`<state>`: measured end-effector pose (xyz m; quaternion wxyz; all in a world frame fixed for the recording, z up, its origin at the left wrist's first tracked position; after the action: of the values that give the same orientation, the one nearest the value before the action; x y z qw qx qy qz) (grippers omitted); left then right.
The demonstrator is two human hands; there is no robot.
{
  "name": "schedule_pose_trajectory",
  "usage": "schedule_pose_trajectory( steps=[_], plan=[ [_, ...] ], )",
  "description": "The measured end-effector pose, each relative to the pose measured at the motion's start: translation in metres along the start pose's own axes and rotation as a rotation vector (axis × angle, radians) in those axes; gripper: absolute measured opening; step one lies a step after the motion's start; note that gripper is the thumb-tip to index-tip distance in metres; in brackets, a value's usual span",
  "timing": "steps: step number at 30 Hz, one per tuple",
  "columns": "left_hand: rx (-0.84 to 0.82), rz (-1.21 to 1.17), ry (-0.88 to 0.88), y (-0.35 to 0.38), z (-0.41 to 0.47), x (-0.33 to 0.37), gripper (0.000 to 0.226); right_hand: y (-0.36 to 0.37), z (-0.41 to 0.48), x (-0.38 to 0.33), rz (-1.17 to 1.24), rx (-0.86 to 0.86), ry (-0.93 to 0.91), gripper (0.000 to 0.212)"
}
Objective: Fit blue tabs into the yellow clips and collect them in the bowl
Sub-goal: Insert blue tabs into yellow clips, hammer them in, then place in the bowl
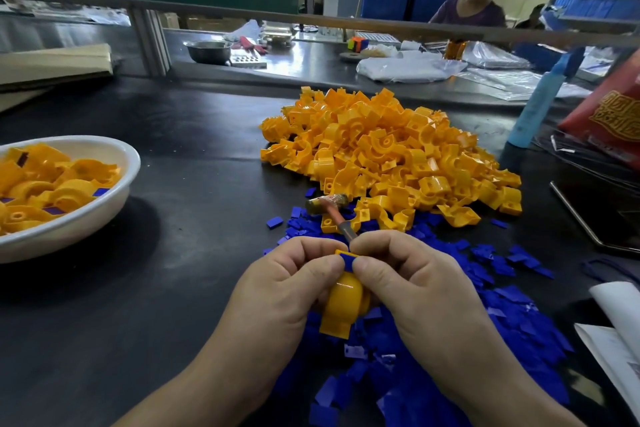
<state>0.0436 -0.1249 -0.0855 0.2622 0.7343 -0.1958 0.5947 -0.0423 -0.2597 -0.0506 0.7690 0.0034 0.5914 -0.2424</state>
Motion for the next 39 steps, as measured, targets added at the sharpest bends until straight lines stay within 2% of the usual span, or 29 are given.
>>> schedule_pose_trajectory(
  steps=[7, 14, 16, 19, 22, 24, 26, 29, 34, 36, 39],
  plan=[
    [-0.004, 0.032, -0.013, 0.000, -0.002, 0.001, 0.027, -0.001, -0.002, -0.005, -0.024, -0.008, -0.030, 0.014],
    [0.051, 0.110, 0.015, -0.004, -0.002, 0.008, 0.012, 0.003, -0.003, -0.011, -0.109, -0.023, -0.096, 0.016],
    [0.091, 0.123, 0.028, -0.008, -0.003, 0.014, 0.009, 0.005, -0.004, -0.012, -0.159, -0.045, -0.125, 0.023],
    [0.192, 0.137, 0.021, -0.019, -0.001, 0.025, 0.018, 0.002, -0.003, -0.007, -0.398, -0.012, -0.223, 0.033],
    [0.408, 0.195, 0.010, -0.041, 0.006, 0.035, 0.016, -0.005, -0.001, 0.003, -0.838, 0.013, -0.307, 0.035],
    [0.499, 0.311, -0.016, -0.057, 0.012, 0.038, 0.015, -0.010, 0.001, 0.011, -1.021, -0.033, -0.201, 0.037],
    [0.511, 0.480, -0.054, -0.066, 0.018, 0.035, 0.015, -0.013, 0.001, 0.019, -1.098, -0.104, -0.075, 0.042],
    [0.508, 0.718, -0.066, -0.070, 0.025, 0.026, 0.015, -0.012, 0.002, 0.024, -1.106, -0.161, -0.002, 0.043],
    [0.505, 0.970, -0.054, -0.071, 0.028, 0.023, 0.021, -0.012, 0.001, 0.023, -1.135, -0.152, -0.026, 0.034],
    [0.486, 1.041, -0.092, -0.075, 0.027, 0.026, 0.040, -0.015, 0.003, 0.021, -1.100, -0.135, -0.008, 0.028],
    [0.459, 1.190, -0.168, -0.078, 0.024, 0.027, 0.067, -0.019, 0.005, 0.011, -0.902, -0.135, 0.104, 0.017]
  ],
)
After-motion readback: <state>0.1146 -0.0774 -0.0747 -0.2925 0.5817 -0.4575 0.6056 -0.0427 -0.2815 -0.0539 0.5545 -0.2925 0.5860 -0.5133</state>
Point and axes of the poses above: each hand's wrist, its own z-axis towards the middle knuckle, its own y-axis out of the palm, x = y × z, the point moved 1 cm from there along z, towards the middle knuckle, and after that the axes turned 7 degrees about -y, right-handed, at the moved point
